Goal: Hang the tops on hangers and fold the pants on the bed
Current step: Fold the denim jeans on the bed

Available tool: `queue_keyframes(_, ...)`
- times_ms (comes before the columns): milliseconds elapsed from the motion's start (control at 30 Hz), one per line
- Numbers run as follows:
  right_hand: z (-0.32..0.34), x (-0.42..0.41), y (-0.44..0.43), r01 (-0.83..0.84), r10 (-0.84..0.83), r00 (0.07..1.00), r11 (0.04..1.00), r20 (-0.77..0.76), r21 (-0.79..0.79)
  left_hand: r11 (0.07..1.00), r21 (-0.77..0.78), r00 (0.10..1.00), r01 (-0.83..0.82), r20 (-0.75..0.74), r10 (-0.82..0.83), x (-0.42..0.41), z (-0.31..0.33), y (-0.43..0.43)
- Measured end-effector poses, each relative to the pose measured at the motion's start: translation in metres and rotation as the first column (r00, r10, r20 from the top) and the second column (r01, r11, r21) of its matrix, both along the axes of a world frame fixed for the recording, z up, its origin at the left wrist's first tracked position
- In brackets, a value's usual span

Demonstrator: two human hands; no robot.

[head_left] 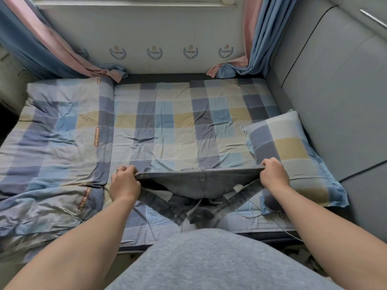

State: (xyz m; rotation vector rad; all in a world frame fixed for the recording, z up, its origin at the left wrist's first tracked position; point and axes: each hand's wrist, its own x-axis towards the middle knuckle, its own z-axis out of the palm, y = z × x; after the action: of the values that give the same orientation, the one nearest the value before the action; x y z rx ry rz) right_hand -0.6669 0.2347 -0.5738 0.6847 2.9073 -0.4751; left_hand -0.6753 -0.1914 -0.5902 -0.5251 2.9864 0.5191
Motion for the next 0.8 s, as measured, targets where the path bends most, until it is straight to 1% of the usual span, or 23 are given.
queue_keyframes(100, -0.003, 0.002, 0.009, 0.045, -0.045, 0.999, 0.999, -0.006, -0.028, 0.992, 0.099, 0.997, -0.075, 0.026, 0.073, 0.000, -0.008, -0.013)
queue_keyframes(133, -0.003, 0.003, 0.011, 0.088, -0.088, 0.996, 0.995, -0.009, -0.053, 0.985, 0.130, 0.993, -0.114, 0.049, 0.109, 0.000, -0.009, -0.016)
queue_keyframes(200, -0.002, 0.005, 0.017, 0.192, -0.192, 0.981, 0.974, 0.015, -0.118, 0.980, 0.128, 0.985, -0.149, 0.100, 0.137, 0.002, -0.012, -0.023)
queue_keyframes(267, -0.005, 0.008, 0.024, 0.283, -0.278, 0.959, 0.946, 0.051, -0.161, 0.979, 0.113, 0.974, -0.169, 0.172, 0.148, 0.004, -0.015, -0.028)
queue_keyframes(300, -0.007, 0.010, 0.026, 0.335, -0.326, 0.942, 0.921, 0.080, -0.197, 0.968, 0.142, 0.961, -0.208, 0.213, 0.175, 0.005, -0.015, -0.028)
queue_keyframes(333, -0.011, 0.012, 0.027, 0.400, -0.382, 0.917, 0.877, 0.119, -0.268, 0.934, 0.214, 0.937, -0.287, 0.265, 0.227, 0.005, -0.014, -0.028)
queue_keyframes(367, -0.014, 0.014, 0.024, 0.471, -0.437, 0.882, 0.801, 0.178, -0.370, 0.858, 0.321, 0.896, -0.401, 0.330, 0.296, 0.005, -0.013, -0.026)
queue_keyframes(433, -0.016, 0.016, 0.018, 0.563, -0.486, 0.822, 0.613, 0.297, -0.555, 0.609, 0.492, 0.777, -0.623, 0.480, 0.407, 0.004, -0.010, -0.023)
queue_keyframes(467, -0.016, 0.016, 0.016, 0.576, -0.483, 0.809, 0.539, 0.335, -0.615, 0.496, 0.540, 0.732, -0.680, 0.540, 0.415, 0.004, -0.008, -0.022)
queue_keyframes(500, -0.014, 0.015, 0.013, 0.578, -0.473, 0.804, 0.476, 0.361, -0.663, 0.414, 0.577, 0.710, -0.704, 0.586, 0.391, 0.005, -0.006, -0.022)
queue_keyframes(567, -0.009, 0.013, 0.012, 0.553, -0.437, 0.812, 0.369, 0.386, -0.747, 0.294, 0.653, 0.716, -0.698, 0.628, 0.305, 0.004, 0.000, -0.023)
queue_keyframes(667, -0.002, 0.011, 0.014, 0.492, -0.391, 0.840, 0.254, 0.378, -0.833, 0.114, 0.748, 0.750, -0.654, 0.620, 0.231, -0.001, 0.007, -0.025)
queue_keyframes(733, 0.002, 0.008, 0.013, 0.477, -0.399, 0.841, 0.229, 0.365, -0.849, 0.044, 0.771, 0.759, -0.636, 0.613, 0.219, -0.004, 0.009, -0.024)
queue_keyframes(800, 0.007, 0.003, 0.011, 0.448, -0.404, 0.850, 0.221, 0.337, -0.866, -0.015, 0.777, 0.751, -0.629, 0.613, 0.246, -0.007, 0.011, -0.022)
